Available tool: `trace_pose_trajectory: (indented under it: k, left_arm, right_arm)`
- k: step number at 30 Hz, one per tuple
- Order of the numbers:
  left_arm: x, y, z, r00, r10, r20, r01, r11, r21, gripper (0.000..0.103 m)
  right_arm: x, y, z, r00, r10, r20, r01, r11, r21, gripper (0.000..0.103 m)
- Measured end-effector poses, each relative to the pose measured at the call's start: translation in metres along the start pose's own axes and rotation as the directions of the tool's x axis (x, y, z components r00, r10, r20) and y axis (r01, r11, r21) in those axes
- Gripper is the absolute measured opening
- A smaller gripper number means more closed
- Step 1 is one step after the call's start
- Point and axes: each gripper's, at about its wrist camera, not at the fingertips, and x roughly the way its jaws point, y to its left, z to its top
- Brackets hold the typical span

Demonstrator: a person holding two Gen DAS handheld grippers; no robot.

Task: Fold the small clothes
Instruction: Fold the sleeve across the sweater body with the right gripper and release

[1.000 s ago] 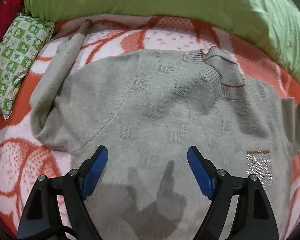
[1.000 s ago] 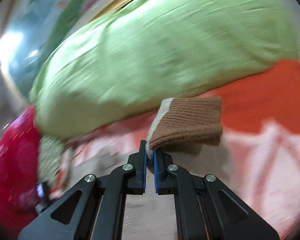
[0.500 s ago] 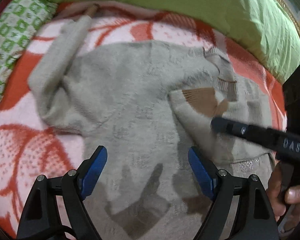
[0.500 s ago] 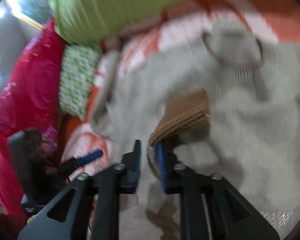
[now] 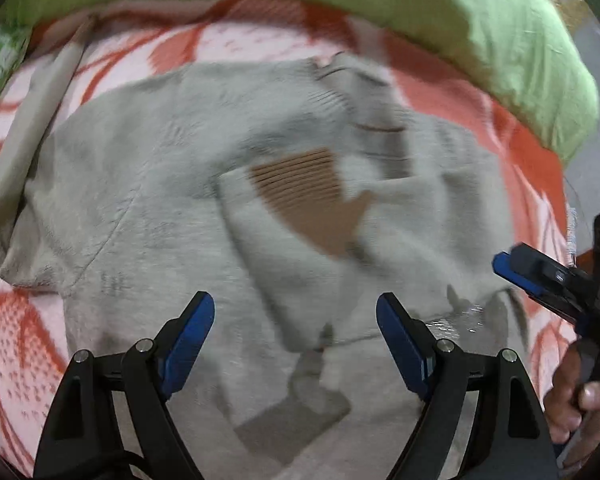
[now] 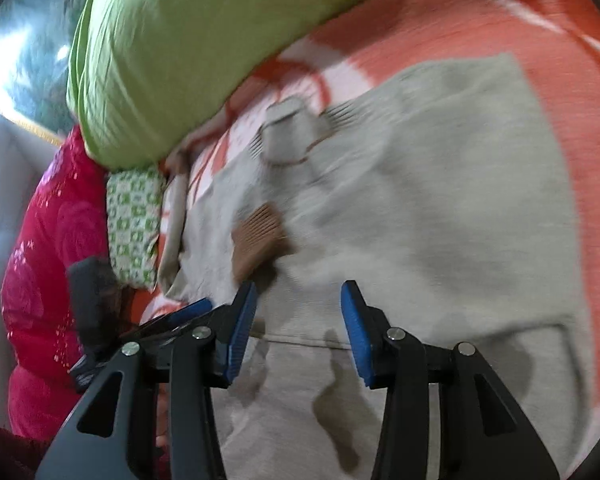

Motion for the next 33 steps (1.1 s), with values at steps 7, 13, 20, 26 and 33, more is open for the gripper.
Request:
trace_pose_trajectory:
  k: [7,13,20,26,33]
  left_arm:
    - [0.057,-0.007,0.026,0.971,0.230,-0.059,-0.229,0.973,0.031,0.045]
    - [-0.006,0.018,0.030,0.992,0.078,0.103,-0.077,0.997,-0.015,0.010]
    - [0.013,0.056,0.009,0.998,-0.051,0.036,0.056,0.989,-0.139,0.020]
    - [0.002,0.070,0.012,0.993,-0.012,0.117,0.035,0.979,-0.200,0.034]
    - [0.012,0.093,0.009,0.996,0.009,0.093,0.012,0.973,-0.229,0.012]
  right_arm:
    - [-0.026,-0.023,0.000,0.996,-0.057,0.072,0.052,0.996,0.074,0.045]
    - [-0.053,-0.028,0.004,0.986,-0.100,0.135,0.092,0.994,0.064,0.045]
    - [-0.050,-0.046,0.012,0.981,-0.135,0.142,0.121,0.987,0.106,0.045]
    - [-0.049,-0.050,0.022,0.975,-0.177,0.136,0.169,0.983,0.072,0.045]
    - [-0.046,-0.065,0.040,0.950,-0.268,0.157,0.267,0.963,0.028,0.045]
